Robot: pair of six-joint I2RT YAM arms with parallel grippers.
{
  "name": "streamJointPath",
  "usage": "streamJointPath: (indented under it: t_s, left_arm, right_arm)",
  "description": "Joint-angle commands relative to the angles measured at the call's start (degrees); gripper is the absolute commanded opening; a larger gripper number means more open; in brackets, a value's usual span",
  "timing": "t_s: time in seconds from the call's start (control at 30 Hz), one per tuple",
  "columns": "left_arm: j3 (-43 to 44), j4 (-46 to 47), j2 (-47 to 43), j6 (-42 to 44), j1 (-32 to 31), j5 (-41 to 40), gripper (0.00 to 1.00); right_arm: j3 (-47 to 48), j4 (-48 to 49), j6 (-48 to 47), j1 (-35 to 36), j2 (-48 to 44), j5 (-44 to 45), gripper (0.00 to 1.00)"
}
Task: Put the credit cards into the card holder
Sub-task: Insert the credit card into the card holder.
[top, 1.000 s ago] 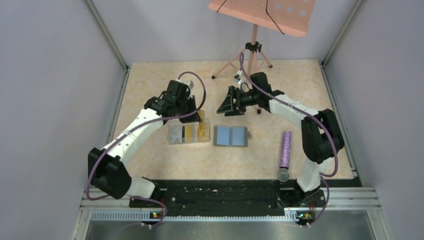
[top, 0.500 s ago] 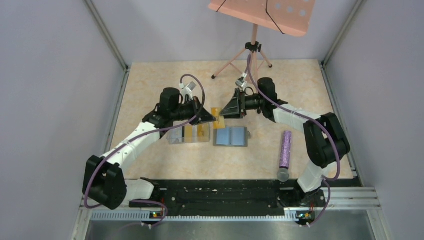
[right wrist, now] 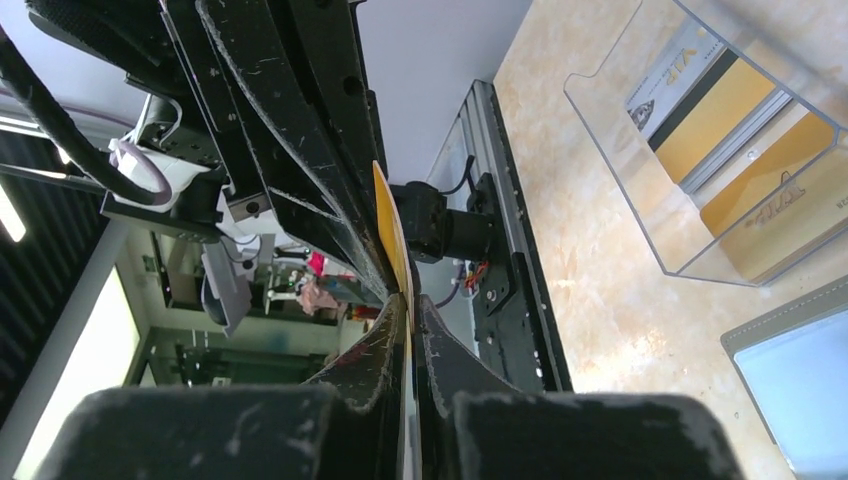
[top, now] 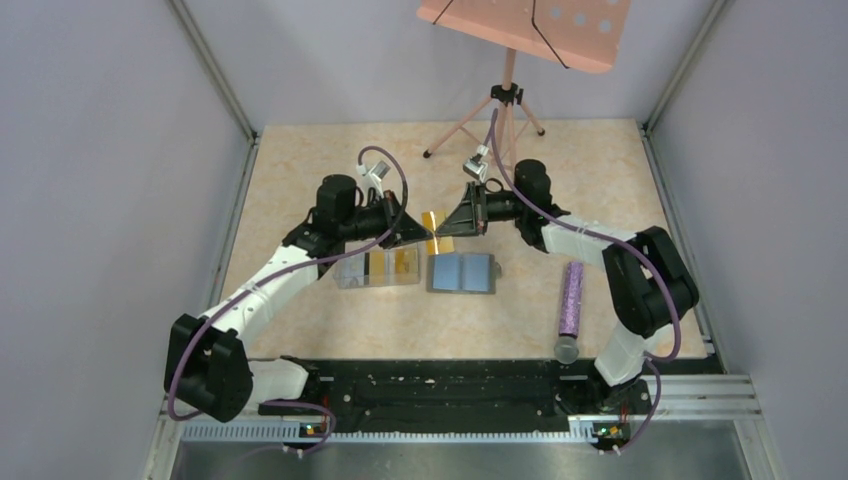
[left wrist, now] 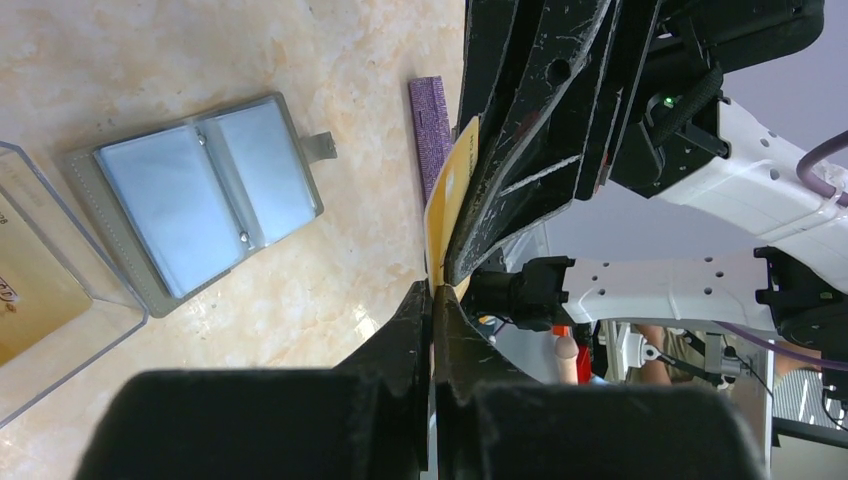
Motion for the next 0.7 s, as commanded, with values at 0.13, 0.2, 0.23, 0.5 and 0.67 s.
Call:
streamJointPath:
  t_s: [0.13,0.2,0.23,0.5,0.67]
  left_arm:
    - [0.23,0.08,-2.51,1.66,-0.07,-2.38,0.00]
    - [0.52,-0.92,-2.61,1.96,-0.02,-3.31,0.00]
    - [0.73,-1.73,-2.59,2.28,-0.06,-3.86,0.00]
    - [3.48,-9.86,1.32,5.79,-0.03,-6.73,0.00]
    - [5.42,-13.21,6.97,7.07,-0.82,-6.81,0.00]
  right_arm:
    - [-0.79,1.28,-1.29,0.34,-3.98,0.36,0.06]
    - [-0.64,-2.60,-4.00,-0.05,-4.82,1.19,0.21]
    - [-0.45,-5.68,-6.32,-0.48,-5.37,2.28,0.28]
    - [4.88,-43.63,-30.94,-3.61,-6.90,14.20,0.52]
    - [6.27,-55.52,-38.63,-3.72,-4.59,23.17,0.52]
